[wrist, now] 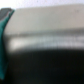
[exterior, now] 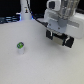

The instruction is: Open the kcup holder, insert the kcup into the holder, and close the kcup holder

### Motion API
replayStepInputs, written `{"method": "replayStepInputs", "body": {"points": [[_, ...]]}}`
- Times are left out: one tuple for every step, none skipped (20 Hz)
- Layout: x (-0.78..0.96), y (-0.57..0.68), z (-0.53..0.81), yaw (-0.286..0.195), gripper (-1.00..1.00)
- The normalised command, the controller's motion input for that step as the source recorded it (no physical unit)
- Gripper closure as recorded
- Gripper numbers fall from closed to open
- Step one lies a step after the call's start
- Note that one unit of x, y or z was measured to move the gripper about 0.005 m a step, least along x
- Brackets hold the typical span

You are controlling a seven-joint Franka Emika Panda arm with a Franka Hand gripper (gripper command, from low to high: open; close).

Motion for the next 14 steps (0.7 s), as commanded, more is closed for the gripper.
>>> {"method": "replayStepInputs", "body": {"points": [[0.21, -0.08, 0.17, -0.061, -1.00], [0.21, -0.11, 0.23, -0.059, -1.00], [0.13, -0.23, 0.42, -0.107, -1.00], [0.08, -0.35, 0.45, -0.139, -1.00], [0.06, -0.41, 0.43, -0.151, -1.00], [0.05, -0.46, 0.42, -0.164, -1.00], [0.04, -0.49, 0.41, -0.171, -1.00], [0.04, -0.52, 0.38, -0.186, -1.00], [0.05, -0.55, 0.36, -0.195, -1.00], [0.05, -0.57, 0.35, -0.197, -1.00], [0.04, -0.60, 0.34, -0.200, -1.00], [0.03, -0.59, 0.33, -0.204, -1.00], [0.01, -0.59, 0.33, -0.209, -1.00], [-0.04, -0.59, 0.30, -0.215, -1.00]]}}
